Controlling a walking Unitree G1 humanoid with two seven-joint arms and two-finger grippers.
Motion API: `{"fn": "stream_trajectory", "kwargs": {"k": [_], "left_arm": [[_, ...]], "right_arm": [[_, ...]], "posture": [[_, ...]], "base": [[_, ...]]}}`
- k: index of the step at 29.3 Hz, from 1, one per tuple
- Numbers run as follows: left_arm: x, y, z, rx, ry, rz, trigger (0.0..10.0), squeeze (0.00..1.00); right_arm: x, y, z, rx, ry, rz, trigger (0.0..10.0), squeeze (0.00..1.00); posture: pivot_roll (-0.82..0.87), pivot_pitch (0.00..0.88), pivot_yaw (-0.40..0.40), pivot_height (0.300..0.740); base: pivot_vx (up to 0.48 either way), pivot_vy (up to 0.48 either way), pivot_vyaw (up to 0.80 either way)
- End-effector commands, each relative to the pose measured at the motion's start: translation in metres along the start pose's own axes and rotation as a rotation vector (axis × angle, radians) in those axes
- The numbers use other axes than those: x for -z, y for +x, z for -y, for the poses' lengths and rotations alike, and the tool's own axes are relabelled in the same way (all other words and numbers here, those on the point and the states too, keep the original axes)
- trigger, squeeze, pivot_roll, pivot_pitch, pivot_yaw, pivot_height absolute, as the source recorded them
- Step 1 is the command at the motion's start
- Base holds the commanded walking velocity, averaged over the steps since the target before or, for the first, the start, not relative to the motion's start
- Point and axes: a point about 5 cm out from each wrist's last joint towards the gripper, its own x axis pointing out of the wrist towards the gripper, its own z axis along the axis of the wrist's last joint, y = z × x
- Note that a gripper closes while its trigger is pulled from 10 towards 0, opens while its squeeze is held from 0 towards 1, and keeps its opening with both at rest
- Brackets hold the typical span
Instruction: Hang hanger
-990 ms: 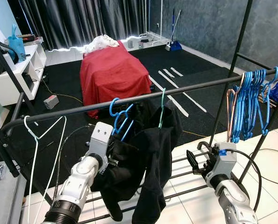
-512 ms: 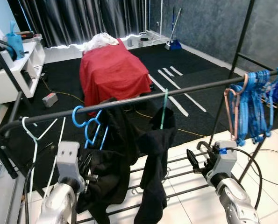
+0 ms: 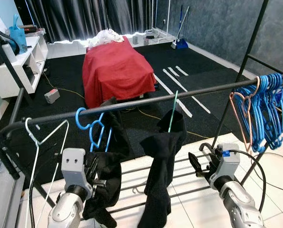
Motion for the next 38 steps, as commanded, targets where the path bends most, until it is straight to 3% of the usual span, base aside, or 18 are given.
{"fn": "stream_trajectory", "kwargs": {"k": [1, 3, 5, 7, 15, 16, 22, 27, 31, 38], "left_arm": [[-0.032, 0.009, 0.006, 0.031, 0.056, 0.129, 10.0, 0.0], [-0.058, 0.02, 0.011, 0.045, 0.085, 0.22, 10.0, 0.0], [-0.058, 0.02, 0.011, 0.045, 0.085, 0.22, 10.0, 0.0], [-0.072, 0.028, 0.015, 0.062, 0.096, 0.267, 10.0, 0.0], [-0.071, 0.03, 0.025, 0.114, 0.107, 0.249, 10.0, 0.0], [-0.058, 0.024, 0.025, 0.123, 0.147, 0.189, 10.0, 0.0], [-0.036, 0.012, 0.02, 0.115, 0.196, 0.093, 10.0, 0.0], [0.0, -0.009, 0.006, 0.087, 0.252, -0.061, 10.0, 0.0], [0.009, -0.011, 0.002, 0.073, 0.276, -0.106, 10.0, 0.0], [0.005, -0.013, 0.007, 0.104, 0.277, -0.09, 10.0, 0.0]], "right_arm": [[0.002, -0.001, -0.001, -0.002, 0.014, -0.005, 10.0, 0.0], [0.002, -0.002, -0.001, -0.002, 0.017, -0.004, 10.0, 0.0], [0.002, -0.002, -0.001, -0.002, 0.017, -0.004, 10.0, 0.0], [0.002, -0.002, -0.002, -0.001, 0.02, -0.002, 10.0, 0.0], [0.002, -0.004, -0.003, 0.002, 0.028, 0.002, 10.0, 0.0], [0.002, -0.004, -0.003, 0.002, 0.032, 0.001, 10.0, 0.0], [0.002, -0.004, -0.003, 0.001, 0.034, 0.0, 10.0, 0.0], [0.001, -0.004, -0.003, -0.001, 0.037, -0.001, 10.0, 0.0], [0.001, -0.003, -0.003, -0.001, 0.038, 0.0, 10.0, 0.0], [-0.001, -0.002, -0.004, -0.01, 0.035, 0.007, 10.0, 0.0]], "posture": [[-0.17, 0.0, -0.009, 0.74], [-0.18, 0.0, -0.005, 0.74], [-0.18, 0.0, -0.005, 0.74], [-0.19, 0.0, 0.0, 0.74], [-0.19, 0.0, 0.004, 0.74], [-0.18, 0.0, 0.003, 0.74], [-0.17, 0.0, 0.003, 0.74], [-0.17, 0.0, 0.002, 0.74], [-0.16, 0.0, 0.003, 0.74], [-0.15, 0.0, 0.006, 0.74]], "base": [[0.0, 0.0, 0.0], [0.0, 0.0, 0.0], [0.0, 0.0, 0.0], [0.0, 0.0, 0.0], [0.0, 0.0, 0.0], [-0.304, 0.0, 0.0], [-0.344, 0.0, 0.0], [-0.458, 0.0, 0.0], [-0.46, 0.0, 0.0], [-0.477, 0.0, 0.0]]}}
